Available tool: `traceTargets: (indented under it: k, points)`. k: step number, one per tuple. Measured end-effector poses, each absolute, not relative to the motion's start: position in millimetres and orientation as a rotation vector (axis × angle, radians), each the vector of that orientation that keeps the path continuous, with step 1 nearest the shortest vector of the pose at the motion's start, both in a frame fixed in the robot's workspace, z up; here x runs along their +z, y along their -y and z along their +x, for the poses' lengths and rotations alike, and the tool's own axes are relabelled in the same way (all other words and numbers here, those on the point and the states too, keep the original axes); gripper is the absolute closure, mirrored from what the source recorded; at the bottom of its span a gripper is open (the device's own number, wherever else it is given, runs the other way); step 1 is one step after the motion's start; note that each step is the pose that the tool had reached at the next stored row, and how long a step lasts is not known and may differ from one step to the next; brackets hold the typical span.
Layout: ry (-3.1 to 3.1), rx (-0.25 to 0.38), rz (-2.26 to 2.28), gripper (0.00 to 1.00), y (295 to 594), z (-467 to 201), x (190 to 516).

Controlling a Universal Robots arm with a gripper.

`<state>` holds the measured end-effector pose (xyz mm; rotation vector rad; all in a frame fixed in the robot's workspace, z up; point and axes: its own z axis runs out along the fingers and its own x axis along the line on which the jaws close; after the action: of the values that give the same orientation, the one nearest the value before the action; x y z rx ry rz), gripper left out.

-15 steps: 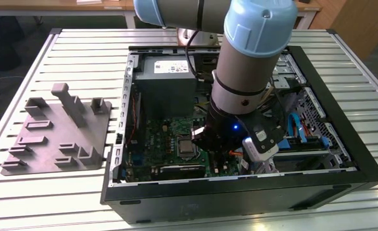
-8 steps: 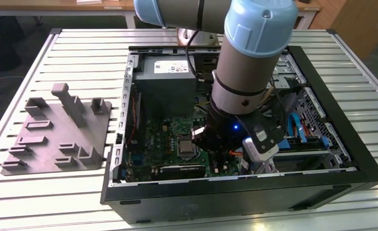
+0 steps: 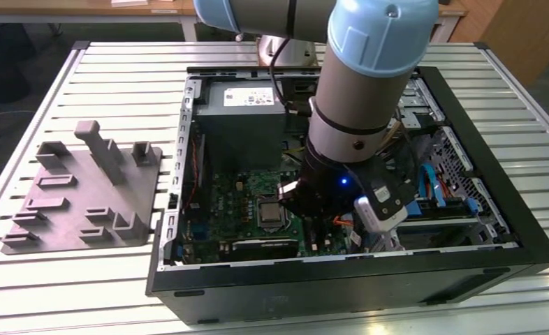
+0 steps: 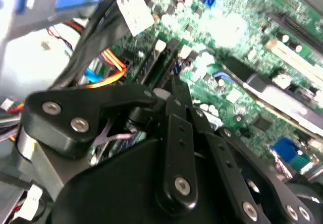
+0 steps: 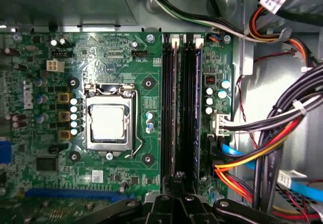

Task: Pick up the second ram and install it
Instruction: 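Press down the second ram until it locks into place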

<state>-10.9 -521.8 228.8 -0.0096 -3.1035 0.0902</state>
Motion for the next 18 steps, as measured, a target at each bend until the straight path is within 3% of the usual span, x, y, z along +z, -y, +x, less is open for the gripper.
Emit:
traceTargets:
  k: [18]
  points:
    - [3.103, 0.094, -0.010, 0.90, 522, -10, 218]
